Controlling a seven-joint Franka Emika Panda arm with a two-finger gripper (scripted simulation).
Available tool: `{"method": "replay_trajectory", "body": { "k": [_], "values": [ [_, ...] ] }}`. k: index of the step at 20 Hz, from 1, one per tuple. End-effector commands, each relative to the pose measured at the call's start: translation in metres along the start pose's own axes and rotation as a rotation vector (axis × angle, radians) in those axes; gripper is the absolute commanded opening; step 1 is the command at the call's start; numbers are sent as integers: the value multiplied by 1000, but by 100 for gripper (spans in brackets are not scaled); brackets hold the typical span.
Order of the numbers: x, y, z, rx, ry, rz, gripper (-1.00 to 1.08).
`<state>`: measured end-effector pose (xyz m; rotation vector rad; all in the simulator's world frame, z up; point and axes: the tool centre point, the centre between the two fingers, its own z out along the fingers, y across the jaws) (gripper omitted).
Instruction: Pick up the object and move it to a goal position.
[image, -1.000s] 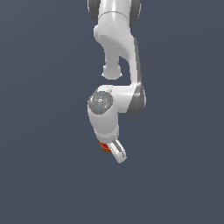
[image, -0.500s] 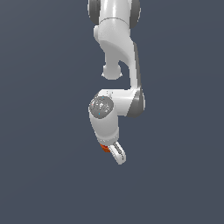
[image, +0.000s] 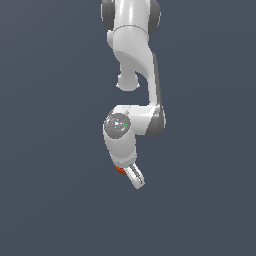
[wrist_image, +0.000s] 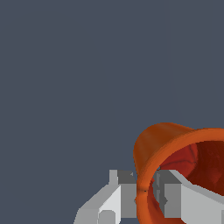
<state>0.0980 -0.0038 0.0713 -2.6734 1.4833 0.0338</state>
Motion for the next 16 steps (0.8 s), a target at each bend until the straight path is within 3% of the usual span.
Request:
{"method": "replay_trajectory", "body": {
  "k": [1,9,16],
  "values": [
    [1,1,0,0,1,1,-100],
    [-2,-4,0,0,0,0,-100],
    [-11,-25,-1,0,0,0,-100]
  ]
}}
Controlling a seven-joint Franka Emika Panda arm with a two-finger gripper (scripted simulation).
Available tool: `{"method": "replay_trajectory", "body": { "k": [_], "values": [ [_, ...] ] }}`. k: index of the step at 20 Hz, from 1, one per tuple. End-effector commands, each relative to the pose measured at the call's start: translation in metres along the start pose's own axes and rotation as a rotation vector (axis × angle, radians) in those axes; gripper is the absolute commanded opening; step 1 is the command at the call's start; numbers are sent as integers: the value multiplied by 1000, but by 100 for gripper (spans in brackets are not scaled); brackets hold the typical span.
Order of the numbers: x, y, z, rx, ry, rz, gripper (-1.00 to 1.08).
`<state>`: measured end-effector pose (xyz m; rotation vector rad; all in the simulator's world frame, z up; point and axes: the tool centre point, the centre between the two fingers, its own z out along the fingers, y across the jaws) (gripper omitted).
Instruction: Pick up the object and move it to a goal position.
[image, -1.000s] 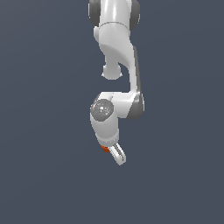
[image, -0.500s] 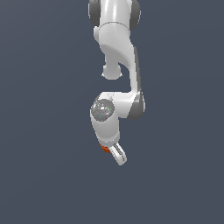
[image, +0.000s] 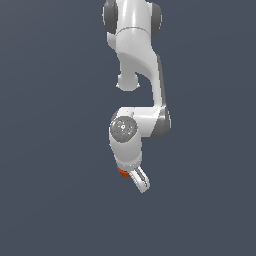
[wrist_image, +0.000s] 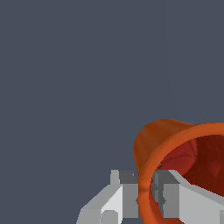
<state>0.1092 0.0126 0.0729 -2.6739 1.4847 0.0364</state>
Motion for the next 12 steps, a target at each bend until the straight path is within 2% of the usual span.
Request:
{"method": "replay_trajectory", "body": {
  "k": [1,12],
  "values": [
    [-4,-11,-2,2,1,0,-100],
    [-22,-55,-5,2,2,0,-100]
  ]
}}
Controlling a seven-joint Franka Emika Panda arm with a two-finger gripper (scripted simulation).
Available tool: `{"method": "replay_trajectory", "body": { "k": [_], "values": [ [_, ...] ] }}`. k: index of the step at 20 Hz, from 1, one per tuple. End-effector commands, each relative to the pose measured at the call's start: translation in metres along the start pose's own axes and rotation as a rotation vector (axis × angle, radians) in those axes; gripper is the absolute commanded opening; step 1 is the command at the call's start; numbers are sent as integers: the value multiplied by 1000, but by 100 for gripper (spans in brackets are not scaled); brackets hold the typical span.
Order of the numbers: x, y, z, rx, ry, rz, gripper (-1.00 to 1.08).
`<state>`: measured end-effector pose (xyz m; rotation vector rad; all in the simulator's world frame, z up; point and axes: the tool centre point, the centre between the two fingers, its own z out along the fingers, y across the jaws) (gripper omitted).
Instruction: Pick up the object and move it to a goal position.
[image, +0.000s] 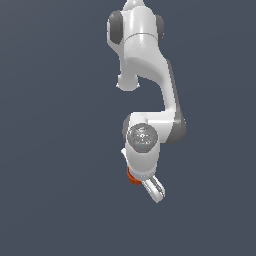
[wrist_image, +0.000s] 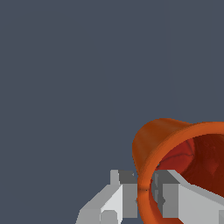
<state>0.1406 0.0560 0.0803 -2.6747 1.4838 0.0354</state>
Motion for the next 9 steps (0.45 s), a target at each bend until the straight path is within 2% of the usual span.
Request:
{"method": "replay_trajectory", "body": {
  "k": [1,9],
  "values": [
    [-2,-7,-2,2,1,1,-100],
    [-4,-14,-2,2,1,1,-100]
  ]
}}
